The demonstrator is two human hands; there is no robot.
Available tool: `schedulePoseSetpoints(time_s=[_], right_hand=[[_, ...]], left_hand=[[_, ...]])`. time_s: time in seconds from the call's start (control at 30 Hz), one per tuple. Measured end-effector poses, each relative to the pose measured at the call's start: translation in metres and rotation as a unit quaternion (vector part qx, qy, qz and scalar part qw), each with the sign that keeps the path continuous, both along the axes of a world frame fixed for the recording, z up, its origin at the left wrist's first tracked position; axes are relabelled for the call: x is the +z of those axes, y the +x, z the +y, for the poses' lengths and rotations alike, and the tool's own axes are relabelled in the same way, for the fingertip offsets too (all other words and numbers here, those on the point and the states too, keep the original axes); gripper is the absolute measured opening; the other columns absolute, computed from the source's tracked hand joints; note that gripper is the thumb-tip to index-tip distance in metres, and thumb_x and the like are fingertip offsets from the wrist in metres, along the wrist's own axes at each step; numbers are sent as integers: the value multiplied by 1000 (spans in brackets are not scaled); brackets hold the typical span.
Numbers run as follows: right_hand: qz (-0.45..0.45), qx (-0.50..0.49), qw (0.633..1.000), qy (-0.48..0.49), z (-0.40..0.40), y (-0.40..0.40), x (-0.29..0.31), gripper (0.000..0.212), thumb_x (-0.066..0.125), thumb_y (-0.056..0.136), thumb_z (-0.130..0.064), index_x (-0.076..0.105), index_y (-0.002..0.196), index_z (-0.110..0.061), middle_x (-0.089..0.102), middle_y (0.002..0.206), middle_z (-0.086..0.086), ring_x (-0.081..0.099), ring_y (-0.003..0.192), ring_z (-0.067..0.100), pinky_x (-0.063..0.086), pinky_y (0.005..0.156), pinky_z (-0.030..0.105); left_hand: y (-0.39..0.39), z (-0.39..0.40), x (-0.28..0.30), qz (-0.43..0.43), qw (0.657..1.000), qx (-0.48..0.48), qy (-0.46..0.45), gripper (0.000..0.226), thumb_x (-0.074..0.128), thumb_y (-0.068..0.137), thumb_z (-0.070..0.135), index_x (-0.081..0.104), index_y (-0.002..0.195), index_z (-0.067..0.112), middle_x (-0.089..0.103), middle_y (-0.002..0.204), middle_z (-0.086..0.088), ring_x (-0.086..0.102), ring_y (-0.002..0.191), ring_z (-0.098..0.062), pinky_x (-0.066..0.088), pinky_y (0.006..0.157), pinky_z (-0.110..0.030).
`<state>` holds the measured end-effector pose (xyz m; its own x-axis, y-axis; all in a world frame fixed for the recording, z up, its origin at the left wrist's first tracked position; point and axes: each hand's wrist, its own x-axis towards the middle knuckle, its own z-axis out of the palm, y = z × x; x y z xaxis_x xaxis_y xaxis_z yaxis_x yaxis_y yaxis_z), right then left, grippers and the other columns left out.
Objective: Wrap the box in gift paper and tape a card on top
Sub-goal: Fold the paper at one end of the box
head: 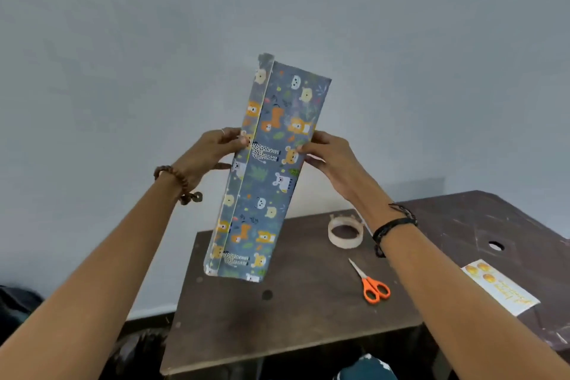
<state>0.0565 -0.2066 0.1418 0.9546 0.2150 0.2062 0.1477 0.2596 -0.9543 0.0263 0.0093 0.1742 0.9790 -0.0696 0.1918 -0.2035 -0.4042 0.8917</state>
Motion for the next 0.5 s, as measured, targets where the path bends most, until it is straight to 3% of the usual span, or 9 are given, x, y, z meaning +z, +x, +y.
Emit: schedulePoseSetpoints(time_s=[0.07, 0.23, 0.3, 0.37, 0.43, 0.5], right_hand=[[-36, -3, 999, -19, 0, -4, 16, 32, 59, 81, 7, 61, 109, -7, 68, 97, -1, 65, 83, 11, 52, 66, 16], [-80, -29, 995, -57, 1, -15, 30, 29, 63, 81, 2, 61, 96, -22, 66, 101, -9, 61, 90, 12, 49, 74, 25], [-91, -32, 993, -64, 2, -18, 25, 31, 62, 82, 2, 60, 98, -24, 65, 103, -12, 60, 90, 12, 48, 75, 27], [-99, -24, 992, -79, 1, -20, 16, 34, 59, 83, 4, 59, 102, -25, 66, 101, -15, 61, 88, 10, 49, 77, 27], [-87, -6, 994, -69, 1, -22, 3, 41, 50, 85, 10, 61, 101, -26, 68, 96, -15, 62, 83, 7, 51, 80, 28], [-52, 9, 998, -32, 3, -26, -13, 43, 39, 88, 11, 63, 104, -21, 66, 95, -10, 61, 81, 7, 52, 82, 27]], left_hand=[[-5, 2, 16, -31, 999, 0, 15, 27, 52, 94, 18, 53, 120, 19, 61, 106, 8, 56, 93, -1, 47, 78, -24], [-18, 3, 17, -123, 988, 21, 87, 33, 59, 89, 14, 49, 120, 18, 58, 112, 7, 54, 96, -4, 40, 77, -16], [-19, 5, 5, -156, 978, 37, 130, 37, 63, 86, 15, 47, 120, 15, 56, 118, 3, 54, 103, -11, 41, 82, -20], [-19, 6, -10, -170, 972, 53, 153, 41, 64, 86, 14, 43, 122, 13, 54, 121, 2, 59, 92, -17, 46, 76, -21], [-22, 4, -27, -171, 973, 67, 138, 44, 62, 86, 5, 41, 124, 11, 52, 117, 1, 61, 72, -10, 50, 60, -15], [-25, 1, -49, -186, 974, 76, 108, 41, 62, 82, -5, 44, 117, 9, 54, 106, -2, 60, 68, -6, 50, 56, -12]])
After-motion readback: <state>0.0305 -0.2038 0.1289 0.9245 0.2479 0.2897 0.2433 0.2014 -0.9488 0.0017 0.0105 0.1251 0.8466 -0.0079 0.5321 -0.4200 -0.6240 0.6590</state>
